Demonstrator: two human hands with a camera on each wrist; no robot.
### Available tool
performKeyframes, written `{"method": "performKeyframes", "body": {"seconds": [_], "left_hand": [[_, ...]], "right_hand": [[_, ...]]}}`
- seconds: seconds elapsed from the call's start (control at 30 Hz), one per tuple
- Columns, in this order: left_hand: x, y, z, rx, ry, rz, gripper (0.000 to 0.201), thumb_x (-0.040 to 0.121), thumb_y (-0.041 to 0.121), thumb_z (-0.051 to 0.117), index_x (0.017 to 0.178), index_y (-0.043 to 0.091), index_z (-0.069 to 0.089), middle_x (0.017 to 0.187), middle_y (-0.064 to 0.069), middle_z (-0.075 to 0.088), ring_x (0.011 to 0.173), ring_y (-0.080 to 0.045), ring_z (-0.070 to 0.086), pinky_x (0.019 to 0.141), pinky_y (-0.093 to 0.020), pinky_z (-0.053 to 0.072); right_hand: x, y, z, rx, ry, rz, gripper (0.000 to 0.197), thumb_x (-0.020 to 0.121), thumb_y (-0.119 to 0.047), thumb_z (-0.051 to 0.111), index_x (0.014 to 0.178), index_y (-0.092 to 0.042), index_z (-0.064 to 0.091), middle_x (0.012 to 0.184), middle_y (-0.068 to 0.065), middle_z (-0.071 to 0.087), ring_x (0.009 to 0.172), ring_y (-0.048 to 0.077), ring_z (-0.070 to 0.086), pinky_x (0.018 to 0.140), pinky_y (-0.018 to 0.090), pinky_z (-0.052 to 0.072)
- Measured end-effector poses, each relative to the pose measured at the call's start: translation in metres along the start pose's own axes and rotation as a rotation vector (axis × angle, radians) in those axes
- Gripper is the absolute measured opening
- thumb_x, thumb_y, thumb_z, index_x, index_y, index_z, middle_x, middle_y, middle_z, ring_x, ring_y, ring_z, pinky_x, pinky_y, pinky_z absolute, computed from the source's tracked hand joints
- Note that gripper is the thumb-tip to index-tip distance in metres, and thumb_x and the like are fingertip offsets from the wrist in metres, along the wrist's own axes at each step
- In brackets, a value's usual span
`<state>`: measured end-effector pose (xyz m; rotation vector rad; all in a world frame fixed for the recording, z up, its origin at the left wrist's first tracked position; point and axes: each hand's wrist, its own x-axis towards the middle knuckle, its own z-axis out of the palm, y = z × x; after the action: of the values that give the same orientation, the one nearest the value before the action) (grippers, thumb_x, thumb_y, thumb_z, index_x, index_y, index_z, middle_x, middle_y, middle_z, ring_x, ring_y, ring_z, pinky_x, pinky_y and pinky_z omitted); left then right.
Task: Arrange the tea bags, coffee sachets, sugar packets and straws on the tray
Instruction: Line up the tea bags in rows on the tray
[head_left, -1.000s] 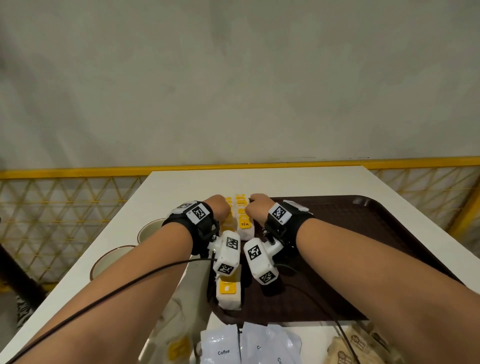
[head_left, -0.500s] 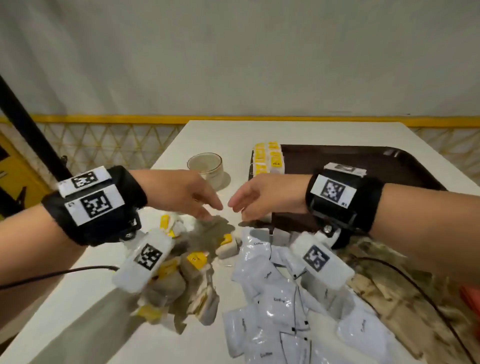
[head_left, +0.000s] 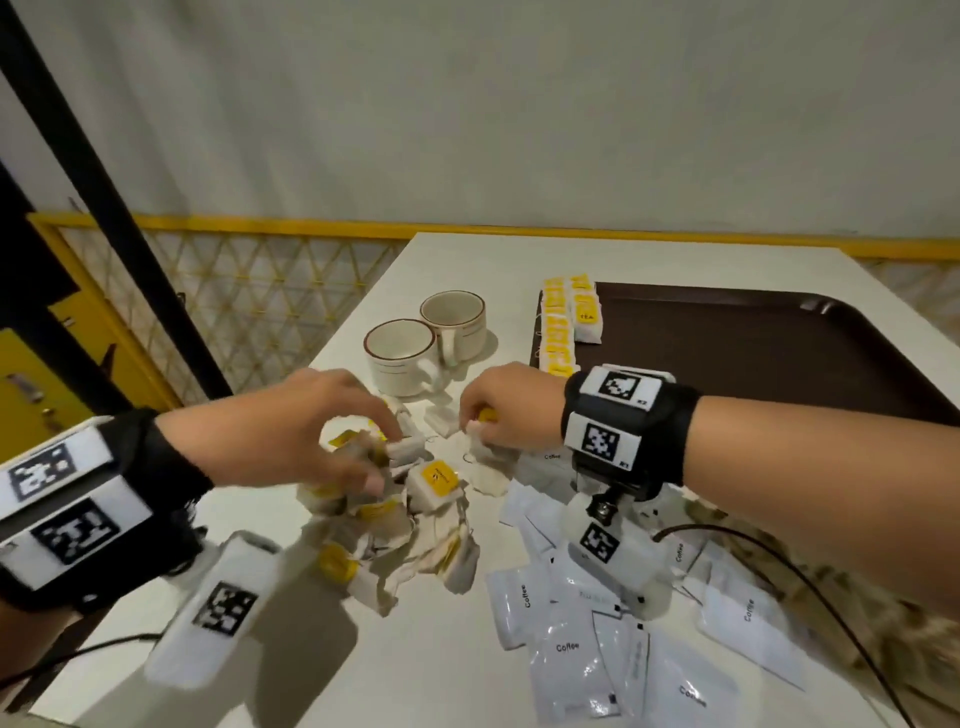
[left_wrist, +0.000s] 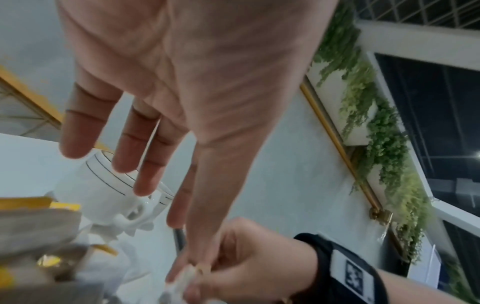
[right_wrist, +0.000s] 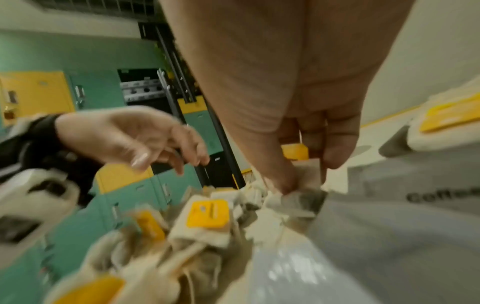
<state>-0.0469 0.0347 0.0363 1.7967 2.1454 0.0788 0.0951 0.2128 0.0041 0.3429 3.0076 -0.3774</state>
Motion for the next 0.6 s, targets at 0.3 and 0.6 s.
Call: {"method": "performKeyframes", "body": {"seconds": [0.3,0.6], "left_hand": [[-0.01,-0.004,0.054,0.117,-0.014,0.028,0.051,0.073,0.05,0.074,0.115,0.053,0.046,0.116,0.017,0.028,0.107,-0.005,0.035,0.094,-0.014,0.035],[-0.002,-0.005,0.045,-0.056,0.12,0.022,0.023,0.081,0.037,0.07,0.1,0.045,0.059,0.102,0.011,0.049,0.085,-0.005,0.052,0.073,-0.011,0.042]], "right_hand": [[-0.02,-0.038,0.016,0.13,-0.232,-0.144,0.06,0.084,-0.048,0.067,0.134,-0.018,0.052,0.127,0.006,0.055,0.115,0.021,0.053,0.097,0.034,0.045],[-0.014,-0.036,0.033,0.055,-0.108,-0.136,0.047,0.084,-0.013,0.065,0.129,-0.011,0.05,0.123,0.014,0.048,0.108,0.028,0.05,0.088,0.033,0.043]]}}
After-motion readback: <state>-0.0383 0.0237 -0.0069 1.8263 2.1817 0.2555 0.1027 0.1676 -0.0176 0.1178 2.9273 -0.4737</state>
